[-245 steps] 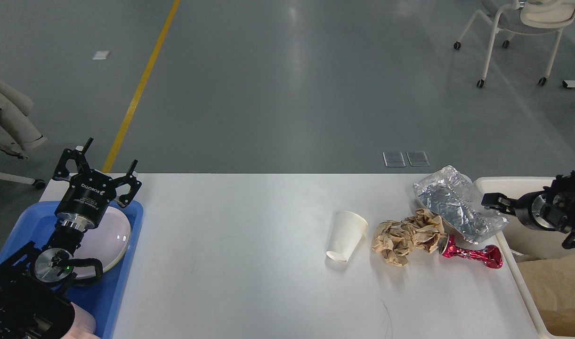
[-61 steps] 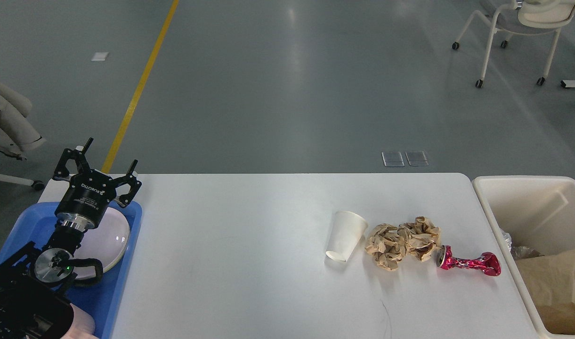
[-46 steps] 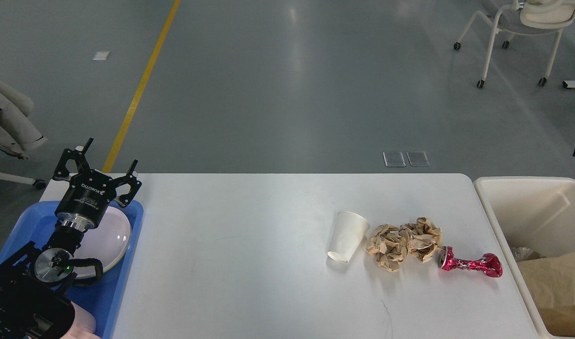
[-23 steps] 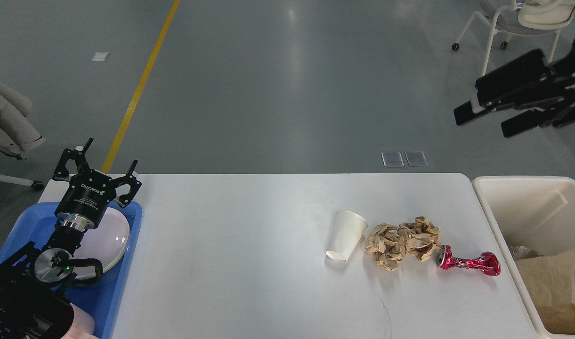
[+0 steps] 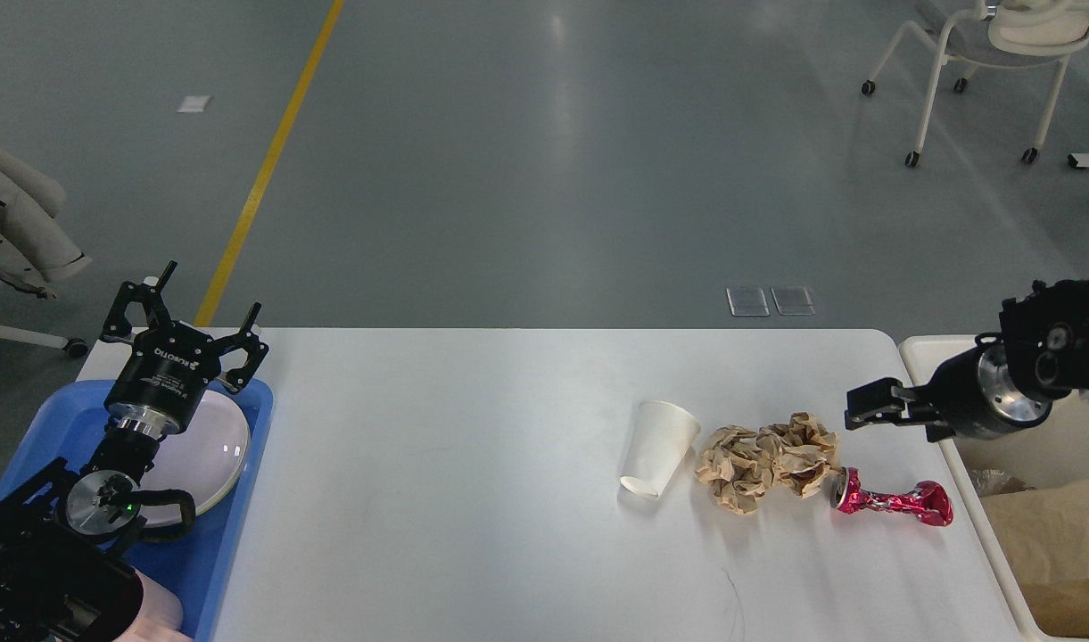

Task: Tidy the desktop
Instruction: 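Reach the right gripper down to the pink dumbbell-shaped object and grasp it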

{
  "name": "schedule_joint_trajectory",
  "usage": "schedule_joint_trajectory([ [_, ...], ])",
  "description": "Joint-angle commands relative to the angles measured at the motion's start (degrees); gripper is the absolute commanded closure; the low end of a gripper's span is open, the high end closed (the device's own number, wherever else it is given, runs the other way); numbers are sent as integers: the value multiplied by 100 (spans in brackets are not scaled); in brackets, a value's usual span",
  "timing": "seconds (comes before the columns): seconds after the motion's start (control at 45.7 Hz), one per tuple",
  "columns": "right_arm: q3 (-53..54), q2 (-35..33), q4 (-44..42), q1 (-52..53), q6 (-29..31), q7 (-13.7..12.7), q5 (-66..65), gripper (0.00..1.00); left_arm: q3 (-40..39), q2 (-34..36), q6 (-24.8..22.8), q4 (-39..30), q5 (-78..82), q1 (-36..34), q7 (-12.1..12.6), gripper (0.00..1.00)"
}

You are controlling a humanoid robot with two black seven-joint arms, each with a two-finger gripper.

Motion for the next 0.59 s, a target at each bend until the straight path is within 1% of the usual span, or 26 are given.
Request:
schedule_joint_trajectory([
  [0.0, 225, 47, -352, -541, -71, -692, 238, 0, 1, -1, -1, -1, 7, 0, 1, 0],
  [0.066, 549, 29, -387, -752, -62, -762, 904, 0, 1, -1, -1, -1, 7, 0, 1, 0],
  [0.175, 1200, 29, -457, -1165, -193, -868, 2486, 0, 1, -1, -1, -1, 7, 0, 1, 0],
  [0.285, 1543, 29, -483, -1376, -588, -920, 3375, 0, 1, -1, -1, -1, -2, 0, 1, 0],
  [0.438, 1675, 100, -764, -1851, -1326, -1000, 3790, 0, 1, -1, -1, -1, 7, 0, 1, 0],
  [0.569, 1816, 126, -958, -2141, -1538, -1132, 3798, 0, 1, -1, -1, -1, -2, 0, 1, 0],
])
